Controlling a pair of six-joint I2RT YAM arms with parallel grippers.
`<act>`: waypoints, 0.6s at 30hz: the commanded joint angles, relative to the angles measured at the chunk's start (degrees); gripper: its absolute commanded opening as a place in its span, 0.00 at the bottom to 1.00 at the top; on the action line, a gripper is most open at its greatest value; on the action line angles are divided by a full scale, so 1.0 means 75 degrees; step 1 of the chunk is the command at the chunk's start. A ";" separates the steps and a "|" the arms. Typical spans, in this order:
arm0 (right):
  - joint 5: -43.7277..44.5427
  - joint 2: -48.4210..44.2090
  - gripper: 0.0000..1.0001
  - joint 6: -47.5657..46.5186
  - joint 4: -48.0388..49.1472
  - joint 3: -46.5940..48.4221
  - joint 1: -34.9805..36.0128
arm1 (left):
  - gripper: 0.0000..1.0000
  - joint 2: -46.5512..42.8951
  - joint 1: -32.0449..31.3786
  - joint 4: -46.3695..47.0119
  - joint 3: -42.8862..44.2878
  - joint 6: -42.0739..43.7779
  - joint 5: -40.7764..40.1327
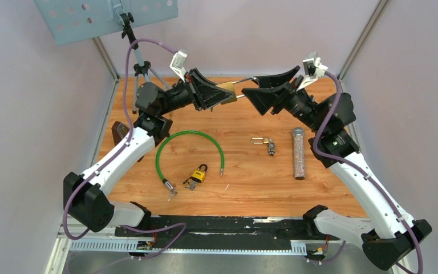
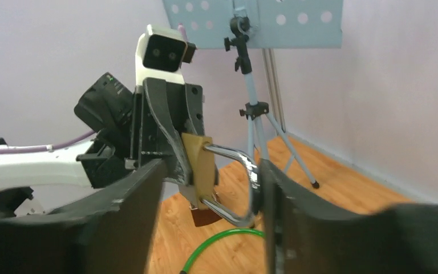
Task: Lock with the key
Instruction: Lock the lock.
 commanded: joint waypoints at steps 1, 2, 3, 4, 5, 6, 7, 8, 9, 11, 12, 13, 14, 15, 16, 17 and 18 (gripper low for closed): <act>-0.1297 0.0056 0.77 0.1201 -0.0532 -0.0517 0.0551 | 0.00 0.0169 -0.0421 0.0100 -0.0415 -0.0743 -0.1717; -0.1062 -0.0042 0.86 0.1296 -0.0391 -0.0666 0.0536 | 0.00 0.0091 -0.0412 0.0214 -0.0467 -0.0936 -0.1873; -0.0914 -0.0135 0.94 0.1360 -0.0220 -0.0844 0.0539 | 0.00 0.0048 -0.0399 0.0231 -0.0546 -0.1019 -0.1940; -0.0726 -0.0249 0.98 0.1445 -0.0006 -0.1022 0.0539 | 0.00 -0.0042 -0.0392 0.0226 -0.0579 -0.1178 -0.2105; -0.0446 -0.0351 1.00 0.1613 0.0235 -0.1180 0.0539 | 0.00 -0.0083 -0.0383 0.0226 -0.0659 -0.1268 -0.2185; -0.0164 -0.0434 1.00 0.1823 0.0432 -0.1324 0.0530 | 0.00 -0.0172 -0.0382 0.0284 -0.0700 -0.1480 -0.2359; 0.0110 -0.0499 1.00 0.1987 0.0619 -0.1454 0.0528 | 0.00 -0.0206 -0.0384 0.0377 -0.0809 -0.1619 -0.2441; 0.0427 -0.0491 1.00 0.2231 0.0707 -0.1527 0.0527 | 0.00 -0.0270 -0.0379 0.0565 -0.0939 -0.1905 -0.2617; 0.0694 -0.0453 1.00 0.2457 0.0775 -0.1555 0.0527 | 0.00 -0.0290 -0.0383 0.0699 -0.0998 -0.2048 -0.2699; 0.0960 -0.0310 1.00 0.2728 0.0957 -0.1560 0.0526 | 0.00 -0.0333 -0.0382 0.1075 -0.1158 -0.2466 -0.2902; 0.1058 -0.0218 1.00 0.2973 0.0995 -0.1523 0.0526 | 0.00 -0.0337 -0.0384 0.1226 -0.1211 -0.2720 -0.2984; 0.1110 -0.0138 1.00 0.3098 0.1065 -0.1487 0.0527 | 0.00 -0.0330 -0.0382 0.1305 -0.1228 -0.2819 -0.3005; 0.1195 -0.0072 1.00 0.3220 0.1101 -0.1446 0.0527 | 0.00 -0.0315 -0.0378 0.1506 -0.1261 -0.3010 -0.3015; 0.1279 -0.0023 1.00 0.3385 0.1138 -0.1411 0.0527 | 0.00 -0.0288 -0.0378 0.1568 -0.1270 -0.3205 -0.3024; 0.1401 0.0004 0.99 0.3526 0.1223 -0.1412 0.0527 | 0.00 -0.0276 -0.0382 0.1665 -0.1283 -0.3290 -0.3025; 0.1491 0.0012 0.98 0.3727 0.1322 -0.1431 0.0527 | 0.00 -0.0258 -0.0382 0.1783 -0.1293 -0.3436 -0.3026; 0.1562 0.0018 0.96 0.3933 0.1442 -0.1449 0.0526 | 0.00 -0.0255 -0.0378 0.1842 -0.1335 -0.3505 -0.3038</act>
